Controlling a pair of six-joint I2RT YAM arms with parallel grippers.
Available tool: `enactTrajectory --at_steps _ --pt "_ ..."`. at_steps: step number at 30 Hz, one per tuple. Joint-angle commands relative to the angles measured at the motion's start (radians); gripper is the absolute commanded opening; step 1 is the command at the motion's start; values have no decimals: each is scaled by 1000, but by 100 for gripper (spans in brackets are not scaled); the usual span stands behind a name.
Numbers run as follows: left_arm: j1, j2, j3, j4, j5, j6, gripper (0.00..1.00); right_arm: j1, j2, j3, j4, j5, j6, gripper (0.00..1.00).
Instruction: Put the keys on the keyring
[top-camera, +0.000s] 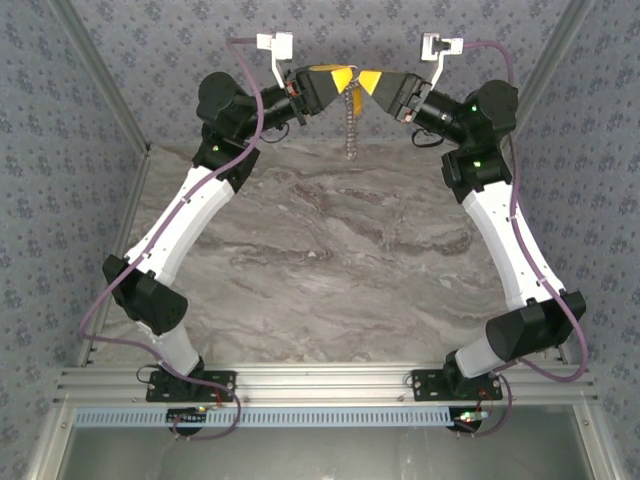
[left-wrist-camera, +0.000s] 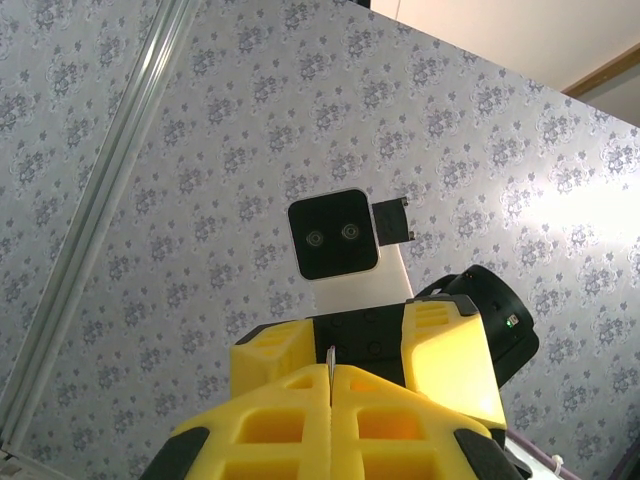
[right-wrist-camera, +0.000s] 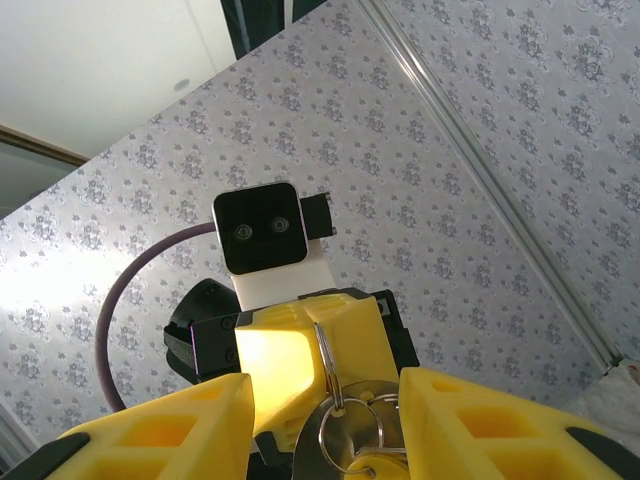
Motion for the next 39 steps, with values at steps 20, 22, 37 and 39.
enactTrajectory --at_steps 20,22,37,39 --pt "-18 -40 7 44 21 16 0 10 15 56 5 -1 -15 0" --pt "-17 -38 7 37 26 18 0 3 11 54 2 -11 -13 0" --pt "55 -55 155 -391 145 336 50 -81 -72 137 -559 -119 -385 0" --pt "57 -29 221 -500 182 408 51 -83 -69 179 -654 -120 -465 0"
